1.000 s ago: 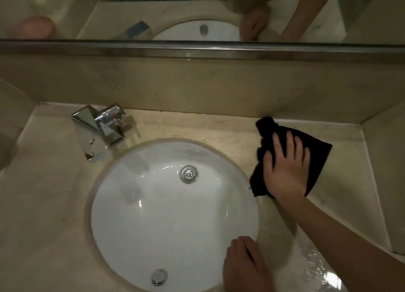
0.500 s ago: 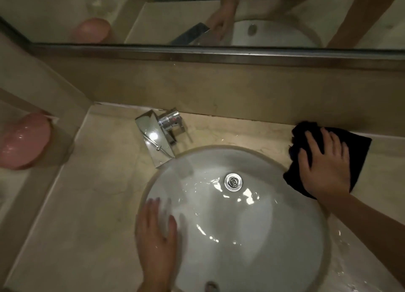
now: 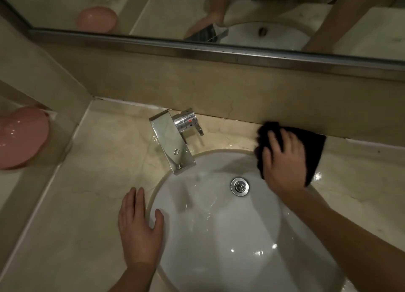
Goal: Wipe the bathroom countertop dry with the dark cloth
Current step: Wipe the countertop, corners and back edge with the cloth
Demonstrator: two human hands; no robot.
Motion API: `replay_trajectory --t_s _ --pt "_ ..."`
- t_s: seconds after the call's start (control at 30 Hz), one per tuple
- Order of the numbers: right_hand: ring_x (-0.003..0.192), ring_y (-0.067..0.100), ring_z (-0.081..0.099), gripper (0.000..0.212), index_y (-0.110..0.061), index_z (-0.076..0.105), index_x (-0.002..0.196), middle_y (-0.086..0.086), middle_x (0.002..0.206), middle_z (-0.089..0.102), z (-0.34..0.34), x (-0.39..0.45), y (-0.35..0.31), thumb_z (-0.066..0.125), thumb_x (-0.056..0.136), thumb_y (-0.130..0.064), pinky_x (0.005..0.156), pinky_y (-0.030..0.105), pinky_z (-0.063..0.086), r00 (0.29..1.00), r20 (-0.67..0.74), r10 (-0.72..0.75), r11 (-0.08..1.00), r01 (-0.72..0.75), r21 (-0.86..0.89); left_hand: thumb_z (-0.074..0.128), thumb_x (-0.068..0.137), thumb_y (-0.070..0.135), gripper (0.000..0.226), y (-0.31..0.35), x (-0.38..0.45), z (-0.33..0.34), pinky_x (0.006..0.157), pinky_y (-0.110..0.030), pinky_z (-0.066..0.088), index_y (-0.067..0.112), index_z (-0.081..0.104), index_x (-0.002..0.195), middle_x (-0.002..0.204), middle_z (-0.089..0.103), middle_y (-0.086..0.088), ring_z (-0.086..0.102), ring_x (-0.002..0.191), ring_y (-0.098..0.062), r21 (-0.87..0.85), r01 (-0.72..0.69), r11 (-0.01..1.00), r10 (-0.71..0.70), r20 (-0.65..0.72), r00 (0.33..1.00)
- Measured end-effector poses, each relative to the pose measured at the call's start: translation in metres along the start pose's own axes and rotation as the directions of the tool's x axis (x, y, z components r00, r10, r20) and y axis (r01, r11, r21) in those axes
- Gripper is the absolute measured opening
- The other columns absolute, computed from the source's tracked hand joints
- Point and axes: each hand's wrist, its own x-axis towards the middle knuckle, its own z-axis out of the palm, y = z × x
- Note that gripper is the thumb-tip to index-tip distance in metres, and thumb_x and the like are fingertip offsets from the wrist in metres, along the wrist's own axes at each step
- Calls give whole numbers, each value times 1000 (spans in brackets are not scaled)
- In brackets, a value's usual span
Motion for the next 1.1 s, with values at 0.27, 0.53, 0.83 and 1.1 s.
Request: replay_trajectory --t_s 0.27,0.53,0.83,1.1 --pt "132 37 48 46 -12 61 136 16 142 56 48 27 -146 41 98 -30 117 49 30 982 73 -174 974 161 159 45 87 42 67 2 3 -3 117 -47 28 9 49 145 154 41 -9 34 144 -27 -66 7 998 -9 -32 999" --pt "134 31 49 47 -17 59 139 9 146 55 37 32 -118 38 102 -37 115 41 31 884 171 -436 896 410 169 59 88 25 56 4 4 -2 114 -51 32 9 52 142 151 44 -10 39 140 -31 -44 -3 999 0 -57 998" --pt "135 41 43 54 -16 51 146 17 149 48 -16 3 9 31 102 -41 113 55 32 983 184 -24 1000 23 4 51 82 29 60 -8 7 4 105 -53 43 1 60 135 142 52 -19 53 127 -40 -87 -55 995 45 -119 992" --pt "139 43 33 61 -17 50 147 27 148 41 -8 -3 -3 29 97 -45 117 56 22 963 108 247 969 -244 -45 49 82 29 62 -3 5 2 109 -51 38 5 56 139 146 49 -16 47 134 -38 -107 -35 994 26 -88 996"
